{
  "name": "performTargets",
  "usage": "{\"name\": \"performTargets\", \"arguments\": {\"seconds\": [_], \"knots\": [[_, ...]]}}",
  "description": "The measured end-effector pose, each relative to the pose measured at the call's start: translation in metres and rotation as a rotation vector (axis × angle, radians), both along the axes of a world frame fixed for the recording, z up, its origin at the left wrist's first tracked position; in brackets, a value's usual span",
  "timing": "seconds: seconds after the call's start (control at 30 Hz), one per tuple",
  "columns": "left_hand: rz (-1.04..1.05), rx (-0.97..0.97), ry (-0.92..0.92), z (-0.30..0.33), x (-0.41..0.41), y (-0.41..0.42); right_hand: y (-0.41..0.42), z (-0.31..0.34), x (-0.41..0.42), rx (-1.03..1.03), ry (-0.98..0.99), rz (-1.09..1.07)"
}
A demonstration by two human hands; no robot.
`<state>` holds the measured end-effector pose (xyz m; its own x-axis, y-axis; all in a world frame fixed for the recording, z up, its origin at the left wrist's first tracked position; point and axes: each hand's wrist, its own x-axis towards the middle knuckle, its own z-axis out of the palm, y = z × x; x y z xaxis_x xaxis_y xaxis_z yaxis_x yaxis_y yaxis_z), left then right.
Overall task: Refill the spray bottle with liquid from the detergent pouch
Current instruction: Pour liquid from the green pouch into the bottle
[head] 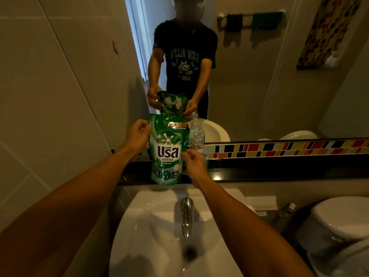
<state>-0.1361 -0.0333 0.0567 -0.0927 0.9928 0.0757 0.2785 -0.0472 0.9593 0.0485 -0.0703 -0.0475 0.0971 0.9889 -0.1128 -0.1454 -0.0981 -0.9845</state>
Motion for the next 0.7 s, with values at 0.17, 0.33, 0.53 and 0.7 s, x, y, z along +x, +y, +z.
{"name": "performTargets", "arguments": {"seconds": [0.17,0.33,0.53,0.7], "knots": [[0.017,0.000,-0.151,-0.019,-0.026,-0.009,0.011,-0.005,-0.014,0.040,-0.124,0.002],[0.090,-0.003,-0.220,-0.034,-0.055,-0.013,0.027,-0.009,-0.040,0.056,-0.277,0.048],[0.171,0.011,-0.256,-0.051,-0.097,-0.011,0.047,-0.012,-0.084,0.068,-0.405,0.088],[0.271,0.007,-0.256,-0.070,-0.130,-0.006,0.066,-0.025,-0.118,0.037,-0.496,0.116]]}}
